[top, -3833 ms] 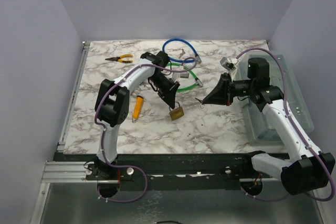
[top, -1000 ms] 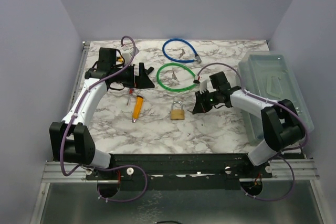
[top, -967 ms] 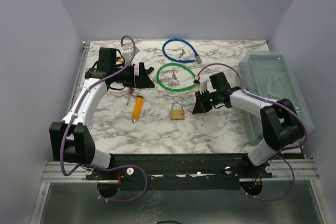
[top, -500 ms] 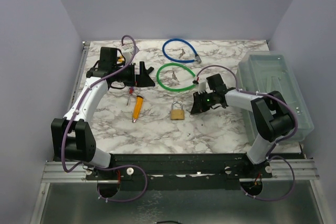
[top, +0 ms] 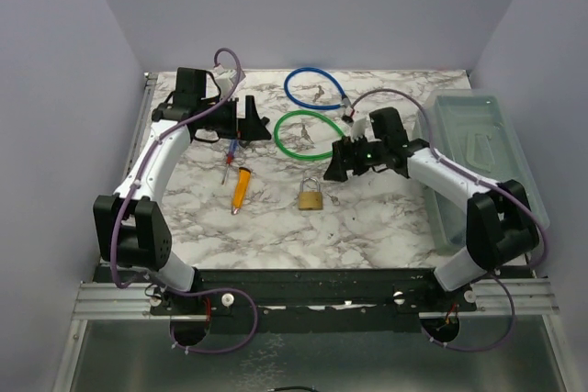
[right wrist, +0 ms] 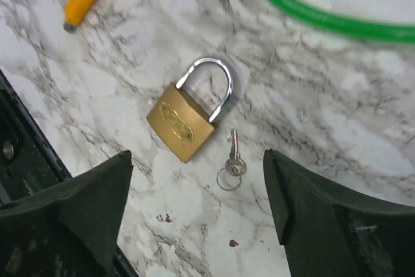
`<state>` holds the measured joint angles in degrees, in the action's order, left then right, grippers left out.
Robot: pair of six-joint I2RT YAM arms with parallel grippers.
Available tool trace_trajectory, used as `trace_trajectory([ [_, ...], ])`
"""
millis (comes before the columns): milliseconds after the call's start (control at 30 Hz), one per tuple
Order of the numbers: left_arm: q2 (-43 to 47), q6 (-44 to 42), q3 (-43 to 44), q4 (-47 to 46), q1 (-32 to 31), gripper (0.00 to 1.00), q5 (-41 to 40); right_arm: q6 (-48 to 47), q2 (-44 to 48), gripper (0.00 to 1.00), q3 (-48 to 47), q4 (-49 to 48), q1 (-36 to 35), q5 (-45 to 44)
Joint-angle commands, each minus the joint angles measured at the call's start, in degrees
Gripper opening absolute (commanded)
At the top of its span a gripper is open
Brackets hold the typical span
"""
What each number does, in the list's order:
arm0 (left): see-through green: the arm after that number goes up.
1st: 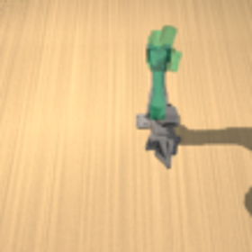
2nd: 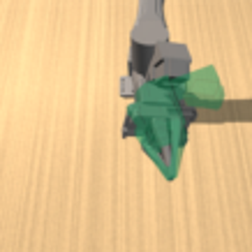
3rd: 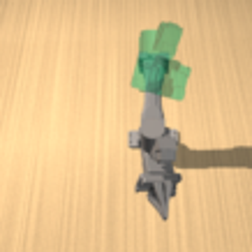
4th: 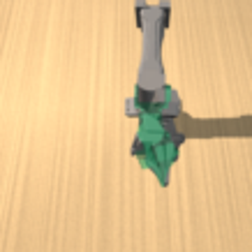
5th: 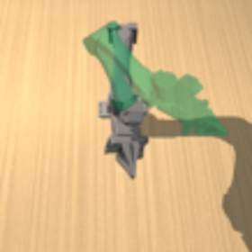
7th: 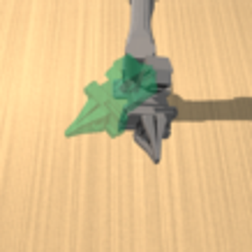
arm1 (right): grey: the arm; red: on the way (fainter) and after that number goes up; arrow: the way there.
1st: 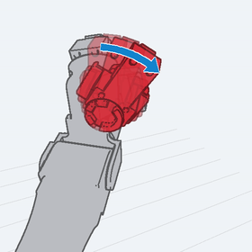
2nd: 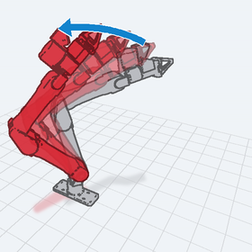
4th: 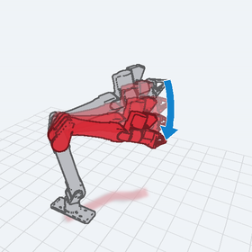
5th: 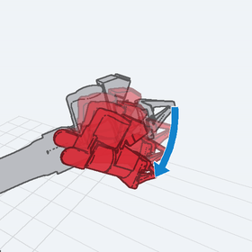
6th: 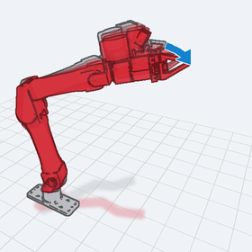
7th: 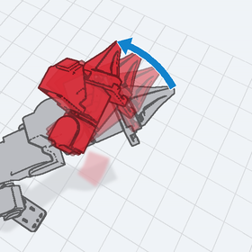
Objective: Lock with the key
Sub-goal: Place the key at the center of the board, then reset both arms
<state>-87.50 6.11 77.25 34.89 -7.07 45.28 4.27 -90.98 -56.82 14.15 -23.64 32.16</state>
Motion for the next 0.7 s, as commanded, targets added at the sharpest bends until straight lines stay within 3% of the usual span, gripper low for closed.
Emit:
trace_trajectory([
  [0,-3.7,-5.8,8.2,8.1,0.3,0.99,-6.3,-1.9,5.1,0.9,-5.6,3.7,0.1,-2.8],
  [133,-6.6,-8.6,15.2,13.0,0.4,0.99,-11.5,-1.9,9.5,0.99,-9.7,4.2,2.6,-5.8],
  [333,-9.6,-7.8,20.7,15.4,0.7,0.99,-20.1,0.2,12.1,1.0,-15.8,4.5,12.8,-4.9],
  [533,-7.1,1.7,15.1,9.1,5.5,0.99,-23.3,0.6,17.0,1.0,-11.8,2.7,19.6,-5.8],
  [667,-3.1,2.1,10.0,7.0,6.5,0.99,-28.7,1.9,20.6,1.0,-7.0,1.4,20.6,-6.5],
])
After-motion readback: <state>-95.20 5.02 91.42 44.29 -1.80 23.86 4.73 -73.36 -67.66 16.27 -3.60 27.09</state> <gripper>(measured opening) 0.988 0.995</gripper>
